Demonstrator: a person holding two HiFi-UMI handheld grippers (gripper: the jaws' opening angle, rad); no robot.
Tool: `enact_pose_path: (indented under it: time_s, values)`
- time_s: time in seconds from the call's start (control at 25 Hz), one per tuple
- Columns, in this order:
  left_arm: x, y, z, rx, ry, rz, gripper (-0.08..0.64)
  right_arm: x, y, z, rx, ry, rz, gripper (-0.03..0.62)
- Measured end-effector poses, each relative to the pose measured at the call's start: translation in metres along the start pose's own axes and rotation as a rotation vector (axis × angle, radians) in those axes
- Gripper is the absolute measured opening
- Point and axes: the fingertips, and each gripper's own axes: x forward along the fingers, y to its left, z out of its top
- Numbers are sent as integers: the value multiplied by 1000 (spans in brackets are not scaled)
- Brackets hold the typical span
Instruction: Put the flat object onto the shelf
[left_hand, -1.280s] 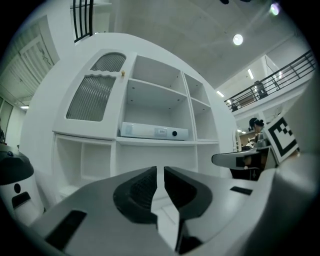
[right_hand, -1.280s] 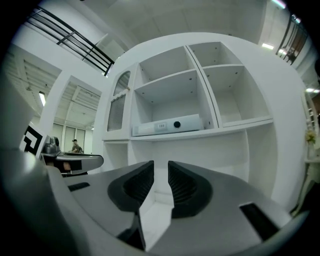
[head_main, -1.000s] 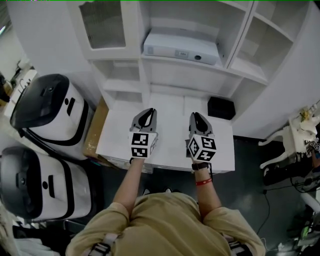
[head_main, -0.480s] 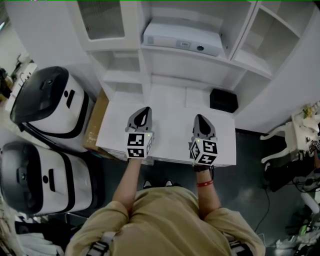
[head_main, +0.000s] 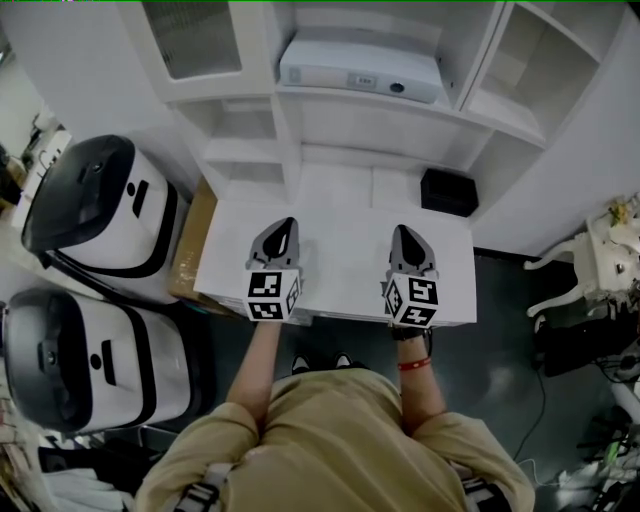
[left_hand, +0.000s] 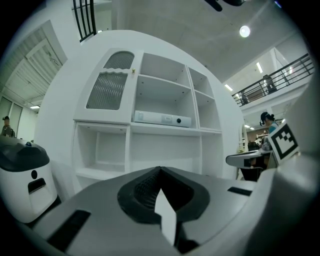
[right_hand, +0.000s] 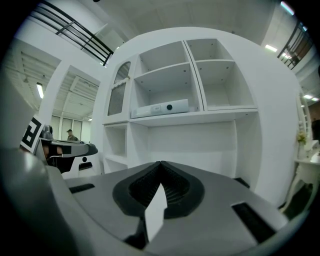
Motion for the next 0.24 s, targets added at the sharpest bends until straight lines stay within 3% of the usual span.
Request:
enact_pose_path:
  time_s: [0.24]
  values:
    - [5, 1, -5, -2, 2, -14, 18, 4, -5, -3, -3, 7, 19, 23]
